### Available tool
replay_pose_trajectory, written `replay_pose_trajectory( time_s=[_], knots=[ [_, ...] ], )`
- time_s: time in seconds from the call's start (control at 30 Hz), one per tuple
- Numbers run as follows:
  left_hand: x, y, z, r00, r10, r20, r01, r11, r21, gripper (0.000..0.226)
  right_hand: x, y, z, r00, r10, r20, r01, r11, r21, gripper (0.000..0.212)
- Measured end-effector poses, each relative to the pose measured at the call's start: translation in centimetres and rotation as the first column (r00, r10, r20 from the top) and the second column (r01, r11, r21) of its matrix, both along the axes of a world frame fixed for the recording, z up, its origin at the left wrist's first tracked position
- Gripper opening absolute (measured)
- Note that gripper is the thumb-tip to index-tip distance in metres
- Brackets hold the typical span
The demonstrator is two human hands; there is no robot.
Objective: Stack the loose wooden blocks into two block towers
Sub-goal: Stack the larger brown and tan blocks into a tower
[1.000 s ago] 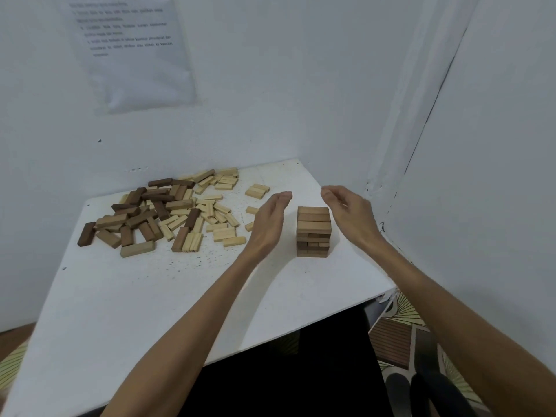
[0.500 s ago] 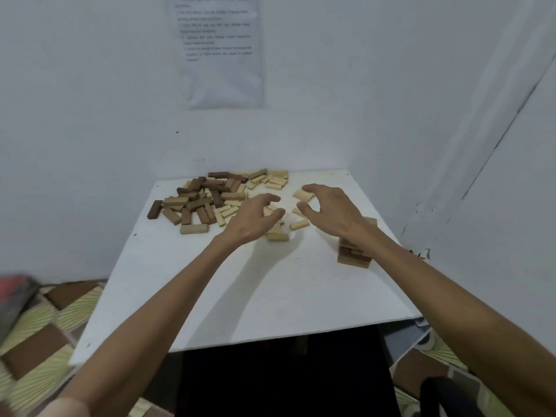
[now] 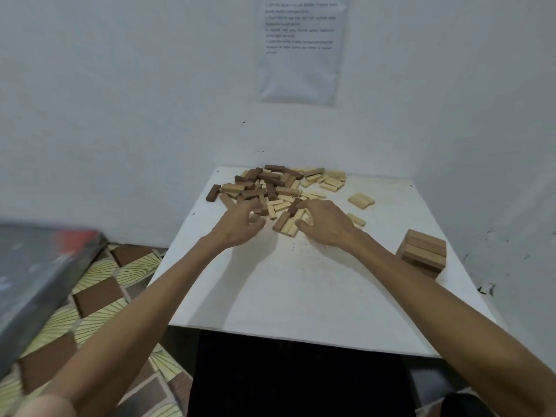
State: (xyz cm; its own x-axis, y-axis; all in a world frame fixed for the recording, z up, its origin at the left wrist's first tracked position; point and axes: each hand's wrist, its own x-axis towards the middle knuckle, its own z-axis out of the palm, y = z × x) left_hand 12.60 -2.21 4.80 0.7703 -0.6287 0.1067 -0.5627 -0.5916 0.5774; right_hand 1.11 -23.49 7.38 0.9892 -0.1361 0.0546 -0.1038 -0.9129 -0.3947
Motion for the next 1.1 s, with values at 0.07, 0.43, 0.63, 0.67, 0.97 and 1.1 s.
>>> replay_pose_trajectory(
  time_s=[0.07,0.43,0.63,0.67,0.97,1.1],
  knots=[
    [0.8,0.6,-0.4,1.0,0.02,0.002,-0.02,1.0,0.004,0.028,1.0,0.3,-0.7,0.999,0.047,-0.009,-0.047,0.999,-0.007,0.03],
    [4.0,1.6,-3.1,0.969,-0.021,0.248,-0.041,0.969,0.243,0.025,4.6,2.1,-4.5,1.0,0.006,0.018,-0.004,0.991,-0.134,0.055],
    [4.9,1.0,-4.3,0.978,0.002,0.208,-0.025,0.994,0.105,0.023,4.3,1.1,-6.3,0.995,0.045,0.091,-0.032,0.99,-0.14,0.038],
    [4.9,0.8,-4.5,0.981,0.003,0.193,-0.019,0.996,0.082,0.022,4.0,1.0,-6.4,0.994,0.043,0.102,-0.031,0.993,-0.112,0.035],
    [4.7,-0.4,-4.8,0.986,-0.036,0.165,0.031,0.999,0.028,0.014,2.7,-0.8,-6.5,0.992,-0.07,0.109,0.089,0.979,-0.184,0.033],
    [4.6,-1.0,-4.9,0.98,-0.057,0.192,0.044,0.997,0.07,0.015,4.2,-0.5,-6.0,0.979,-0.068,0.191,0.093,0.988,-0.127,0.028]
  ],
)
